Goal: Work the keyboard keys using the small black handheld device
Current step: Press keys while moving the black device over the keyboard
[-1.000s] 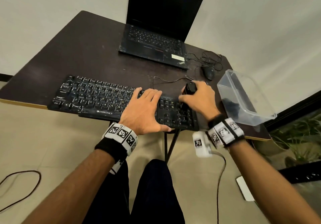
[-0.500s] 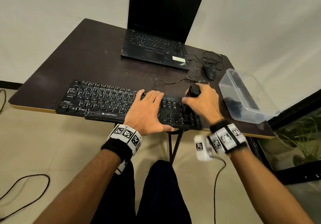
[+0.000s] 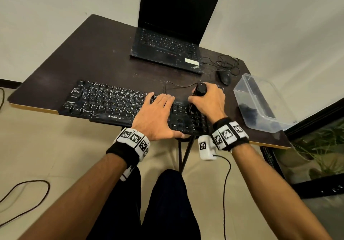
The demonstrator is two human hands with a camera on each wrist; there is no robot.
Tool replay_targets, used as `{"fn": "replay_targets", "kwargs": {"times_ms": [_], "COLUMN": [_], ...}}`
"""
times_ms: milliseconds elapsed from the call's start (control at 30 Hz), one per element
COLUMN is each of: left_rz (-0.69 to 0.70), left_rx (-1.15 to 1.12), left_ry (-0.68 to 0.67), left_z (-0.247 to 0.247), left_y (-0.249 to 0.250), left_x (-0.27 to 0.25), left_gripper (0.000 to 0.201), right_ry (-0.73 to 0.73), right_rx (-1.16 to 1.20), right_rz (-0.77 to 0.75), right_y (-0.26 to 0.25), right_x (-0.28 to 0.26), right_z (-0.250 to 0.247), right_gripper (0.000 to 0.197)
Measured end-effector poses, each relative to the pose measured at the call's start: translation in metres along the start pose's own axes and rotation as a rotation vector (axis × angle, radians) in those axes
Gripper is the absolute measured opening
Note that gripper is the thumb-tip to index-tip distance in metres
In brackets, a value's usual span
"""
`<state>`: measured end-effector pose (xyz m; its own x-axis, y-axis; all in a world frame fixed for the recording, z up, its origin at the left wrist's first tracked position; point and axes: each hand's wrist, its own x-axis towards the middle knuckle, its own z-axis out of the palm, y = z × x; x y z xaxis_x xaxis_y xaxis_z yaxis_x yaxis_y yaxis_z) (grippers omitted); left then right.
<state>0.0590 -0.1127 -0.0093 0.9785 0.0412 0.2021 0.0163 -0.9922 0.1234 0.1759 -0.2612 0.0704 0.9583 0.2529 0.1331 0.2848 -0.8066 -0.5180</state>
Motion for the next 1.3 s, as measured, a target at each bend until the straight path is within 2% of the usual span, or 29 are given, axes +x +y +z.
{"fn": "replay_targets", "kwargs": {"times_ms": [133, 267, 367, 500, 600, 667, 733, 833, 900, 1000, 1067, 1200, 1300], "left_rz": [-0.003, -0.002, -0.004, 0.004, -0.010, -0.008, -0.004, 0.014, 0.022, 0.029, 0.025, 0.019, 0.024], "left_rx": [-0.004, 0.005, 0.014, 0.021, 0.005, -0.007, -0.006, -0.017, 0.006, 0.026, 0.022, 0.006, 0.024], "left_ry": [0.004, 0.017, 0.016, -0.001, -0.008, -0.008, 0.014, 0.036, 0.008, -0.029, -0.029, 0.004, -0.014], "left_z": [0.002, 0.004, 0.004, 0.002, -0.001, -0.001, 0.000, 0.005, 0.006, 0.007, 0.007, 0.010, 0.009], "left_y": [-0.001, -0.001, 0.001, 0.002, 0.001, 0.002, 0.000, 0.004, 0.015, 0.030, 0.033, 0.031, 0.034], "left_x": [0.000, 0.001, 0.002, 0.001, 0.001, 0.001, 0.001, 0.004, 0.008, 0.014, 0.016, 0.015, 0.016], "left_gripper": [0.141, 0.138, 0.136, 0.136, 0.139, 0.138, 0.134, 0.124, 0.125, 0.130, 0.132, 0.127, 0.127], "right_ry": [0.005, -0.093, -0.068, 0.006, -0.022, -0.068, -0.098, -0.037, 0.004, 0.052, 0.040, -0.097, -0.016], "right_rx": [0.016, -0.029, -0.038, 0.008, 0.034, 0.019, -0.012, -0.034, -0.026, 0.002, 0.031, -0.012, 0.020], "right_rz": [-0.001, -0.056, -0.095, -0.046, 0.016, -0.010, -0.064, -0.151, -0.124, -0.038, -0.012, -0.085, -0.106], "right_y": [-0.004, 0.012, 0.019, 0.006, -0.009, -0.010, -0.004, 0.012, 0.016, 0.014, 0.014, 0.021, 0.024], "right_x": [0.001, -0.064, -0.097, -0.050, -0.009, -0.017, -0.050, -0.102, -0.093, -0.051, -0.037, -0.081, -0.078], "right_z": [-0.003, -0.021, -0.025, -0.008, -0.005, -0.010, -0.014, -0.017, -0.017, -0.015, -0.019, -0.027, -0.023], "right_gripper": [0.024, 0.021, 0.020, 0.021, 0.021, 0.020, 0.019, 0.021, 0.021, 0.021, 0.022, 0.021, 0.020]}}
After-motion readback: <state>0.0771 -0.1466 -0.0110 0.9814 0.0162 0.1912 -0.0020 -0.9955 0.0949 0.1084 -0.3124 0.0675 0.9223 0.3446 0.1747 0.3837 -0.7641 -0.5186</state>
